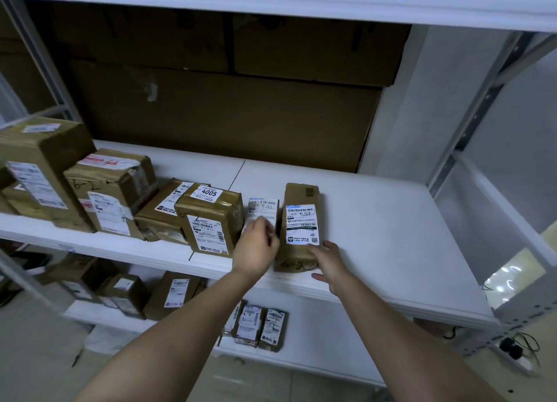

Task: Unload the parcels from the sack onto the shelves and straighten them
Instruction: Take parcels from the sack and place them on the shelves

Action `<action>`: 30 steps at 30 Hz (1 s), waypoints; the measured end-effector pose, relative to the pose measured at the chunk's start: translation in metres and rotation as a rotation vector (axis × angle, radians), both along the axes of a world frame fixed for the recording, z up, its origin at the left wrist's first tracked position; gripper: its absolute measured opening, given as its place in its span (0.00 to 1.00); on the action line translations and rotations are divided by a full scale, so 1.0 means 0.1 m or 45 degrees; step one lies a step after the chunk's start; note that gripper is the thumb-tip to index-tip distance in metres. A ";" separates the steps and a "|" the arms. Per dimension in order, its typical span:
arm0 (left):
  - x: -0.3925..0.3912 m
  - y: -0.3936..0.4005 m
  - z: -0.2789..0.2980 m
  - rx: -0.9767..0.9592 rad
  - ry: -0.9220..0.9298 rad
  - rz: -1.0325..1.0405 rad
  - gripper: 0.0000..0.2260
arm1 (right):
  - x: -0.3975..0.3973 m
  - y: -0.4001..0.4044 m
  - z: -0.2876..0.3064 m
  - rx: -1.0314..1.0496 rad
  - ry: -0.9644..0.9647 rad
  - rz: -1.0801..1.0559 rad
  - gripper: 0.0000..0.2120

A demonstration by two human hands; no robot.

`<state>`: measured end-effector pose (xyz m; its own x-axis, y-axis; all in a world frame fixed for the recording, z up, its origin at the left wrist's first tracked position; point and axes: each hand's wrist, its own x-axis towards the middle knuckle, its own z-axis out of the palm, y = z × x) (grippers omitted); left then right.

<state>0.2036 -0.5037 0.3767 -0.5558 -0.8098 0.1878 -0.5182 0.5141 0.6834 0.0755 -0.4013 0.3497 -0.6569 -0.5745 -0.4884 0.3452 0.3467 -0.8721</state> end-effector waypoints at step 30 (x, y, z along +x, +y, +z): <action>-0.01 -0.13 0.00 -0.379 -0.667 -0.454 0.22 | 0.06 0.13 0.01 0.030 -0.033 -0.164 0.23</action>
